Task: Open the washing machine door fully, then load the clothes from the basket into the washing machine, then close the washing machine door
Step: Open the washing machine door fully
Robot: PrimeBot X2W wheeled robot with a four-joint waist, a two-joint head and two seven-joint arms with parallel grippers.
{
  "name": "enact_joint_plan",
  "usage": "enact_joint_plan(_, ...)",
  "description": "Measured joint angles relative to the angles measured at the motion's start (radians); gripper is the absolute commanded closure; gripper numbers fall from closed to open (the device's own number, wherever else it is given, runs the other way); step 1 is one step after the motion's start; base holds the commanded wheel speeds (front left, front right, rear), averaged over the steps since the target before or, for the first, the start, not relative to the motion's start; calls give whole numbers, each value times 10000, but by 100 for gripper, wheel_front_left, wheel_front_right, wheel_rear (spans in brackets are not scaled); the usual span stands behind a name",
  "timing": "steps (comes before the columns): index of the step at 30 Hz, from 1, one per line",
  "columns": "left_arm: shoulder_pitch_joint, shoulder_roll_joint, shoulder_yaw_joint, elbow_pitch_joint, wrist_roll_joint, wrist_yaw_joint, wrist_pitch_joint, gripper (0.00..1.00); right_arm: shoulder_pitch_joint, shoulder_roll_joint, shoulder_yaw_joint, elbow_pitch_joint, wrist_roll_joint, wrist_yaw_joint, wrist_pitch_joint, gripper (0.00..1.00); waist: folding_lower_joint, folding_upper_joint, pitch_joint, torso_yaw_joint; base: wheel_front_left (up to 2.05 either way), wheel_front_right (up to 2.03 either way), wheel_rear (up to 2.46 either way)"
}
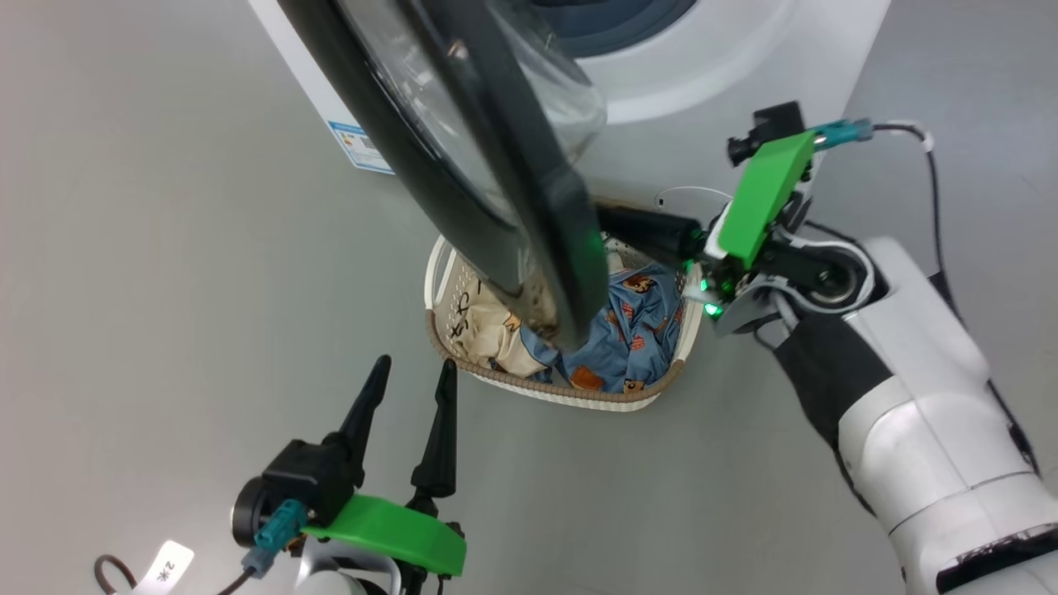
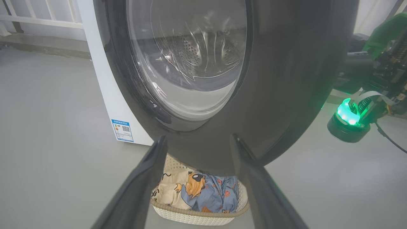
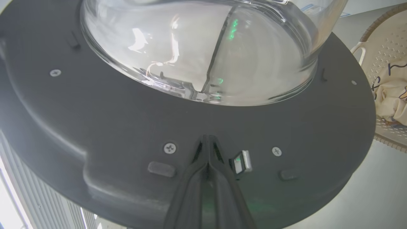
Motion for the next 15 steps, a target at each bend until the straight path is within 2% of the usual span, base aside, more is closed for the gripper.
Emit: enact_joint_plan(15, 99, 8, -13, 23, 71, -10, 0, 0, 180, 0, 2148, -403, 1632, 0, -619, 100, 0, 0, -109, -25, 0, 0, 0)
